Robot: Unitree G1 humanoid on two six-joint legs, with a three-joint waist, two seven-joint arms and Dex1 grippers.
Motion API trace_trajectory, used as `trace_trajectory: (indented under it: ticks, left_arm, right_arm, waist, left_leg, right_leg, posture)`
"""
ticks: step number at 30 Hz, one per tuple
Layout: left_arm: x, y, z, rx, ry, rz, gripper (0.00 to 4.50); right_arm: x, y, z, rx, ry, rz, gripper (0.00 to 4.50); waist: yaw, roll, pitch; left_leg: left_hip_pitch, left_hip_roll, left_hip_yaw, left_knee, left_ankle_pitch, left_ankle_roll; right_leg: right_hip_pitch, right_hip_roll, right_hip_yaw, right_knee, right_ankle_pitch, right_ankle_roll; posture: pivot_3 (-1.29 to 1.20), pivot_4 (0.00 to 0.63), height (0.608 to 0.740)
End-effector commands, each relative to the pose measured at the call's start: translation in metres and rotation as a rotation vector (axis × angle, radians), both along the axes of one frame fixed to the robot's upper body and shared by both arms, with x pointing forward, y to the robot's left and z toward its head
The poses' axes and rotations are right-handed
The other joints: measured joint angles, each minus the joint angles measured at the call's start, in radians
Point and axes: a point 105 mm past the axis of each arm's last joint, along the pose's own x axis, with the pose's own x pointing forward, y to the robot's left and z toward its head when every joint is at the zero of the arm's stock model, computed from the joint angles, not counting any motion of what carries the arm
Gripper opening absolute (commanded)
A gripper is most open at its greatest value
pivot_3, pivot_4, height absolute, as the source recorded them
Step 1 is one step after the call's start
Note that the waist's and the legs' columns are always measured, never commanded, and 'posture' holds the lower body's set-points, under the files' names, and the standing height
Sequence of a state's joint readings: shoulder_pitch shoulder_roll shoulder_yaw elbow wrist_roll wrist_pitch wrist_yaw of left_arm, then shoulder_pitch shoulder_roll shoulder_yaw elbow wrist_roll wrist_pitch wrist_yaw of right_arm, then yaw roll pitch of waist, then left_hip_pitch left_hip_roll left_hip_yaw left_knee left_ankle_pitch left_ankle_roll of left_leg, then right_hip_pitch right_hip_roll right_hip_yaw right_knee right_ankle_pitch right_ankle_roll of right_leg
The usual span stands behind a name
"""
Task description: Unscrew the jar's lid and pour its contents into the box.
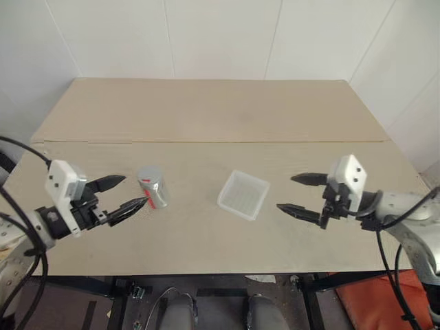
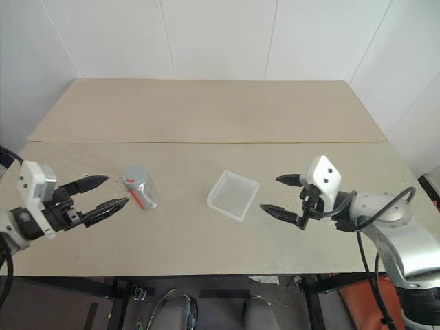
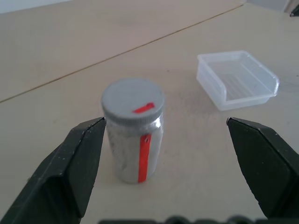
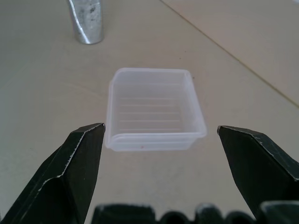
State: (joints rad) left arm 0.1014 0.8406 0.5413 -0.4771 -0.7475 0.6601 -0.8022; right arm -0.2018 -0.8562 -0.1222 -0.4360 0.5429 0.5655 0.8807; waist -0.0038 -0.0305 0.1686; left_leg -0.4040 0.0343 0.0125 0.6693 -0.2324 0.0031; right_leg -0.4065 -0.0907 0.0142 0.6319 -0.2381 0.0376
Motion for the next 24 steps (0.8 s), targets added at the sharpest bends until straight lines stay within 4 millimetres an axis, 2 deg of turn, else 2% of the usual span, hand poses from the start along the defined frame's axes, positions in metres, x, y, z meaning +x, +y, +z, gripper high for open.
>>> trace_trajectory:
  ticks: [1, 5, 11, 16, 21, 24]
  left_arm:
    - [-0.001, -0.001, 0.011, 0.017, -0.055, 0.012, 4.50]
    - [0.000, -0.002, 0.005, -0.007, -0.052, 0.016, 4.50]
    - [0.001, -0.002, -0.002, -0.014, -0.042, 0.027, 4.50]
    - [-0.014, -0.006, -0.016, 0.060, 0.002, 0.012, 4.50]
    - [-0.011, -0.017, -0.029, 0.035, 0.002, 0.072, 4.50]
    - [-0.003, -0.021, -0.044, -0.009, -0.022, 0.195, 4.50]
  right_arm:
    - [-0.002, 0.000, 0.014, -0.042, -0.071, 0.016, 4.47]
    - [-0.004, 0.001, 0.019, -0.030, -0.078, 0.024, 4.47]
    - [-0.002, -0.010, 0.022, -0.034, -0.084, -0.006, 4.47]
    - [-0.005, -0.016, 0.018, -0.066, -0.086, -0.006, 4.47]
    - [-0.007, -0.016, 0.020, -0.061, -0.073, -0.008, 4.47]
    - [-0.010, -0.017, 0.016, -0.112, -0.065, 0.009, 4.47]
  waist:
    - [0.002, 0.000, 0.000]
    - [0.006, 0.000, 0.000]
    - [0.005, 0.000, 0.000]
    - [0.002, 0.000, 0.000]
    - [0.006, 0.000, 0.000]
    - [0.007, 0.000, 0.000]
  left_leg:
    - [0.000, 0.000, 0.000, 0.000, 0.000, 0.000]
    - [0.001, 0.000, 0.000, 0.000, 0.000, 0.000]
    - [0.000, 0.000, 0.000, 0.000, 0.000, 0.000]
    - [0.000, 0.000, 0.000, 0.000, 0.000, 0.000]
    - [0.002, 0.000, 0.000, 0.000, 0.000, 0.000]
    - [0.001, 0.000, 0.000, 0.000, 0.000, 0.000]
  right_leg:
    - [0.000, 0.000, 0.000, 0.000, 0.000, 0.000]
    - [0.001, 0.000, 0.000, -0.001, 0.000, 0.000]
    - [0.001, 0.000, 0.000, -0.001, 0.000, 0.000]
    - [0.001, 0.000, 0.000, -0.001, 0.000, 0.000]
    - [0.002, 0.000, 0.000, -0.001, 0.000, 0.000]
    - [0.002, 0.000, 0.000, -0.001, 0.000, 0.000]
  posture:
    - [0.00, 0.150, 0.740]
    - [0.00, 0.150, 0.740]
    - [0.00, 0.150, 0.740]
    - [0.00, 0.150, 0.740]
    - [0.00, 0.150, 0.740]
    - [0.00, 0.150, 0.740]
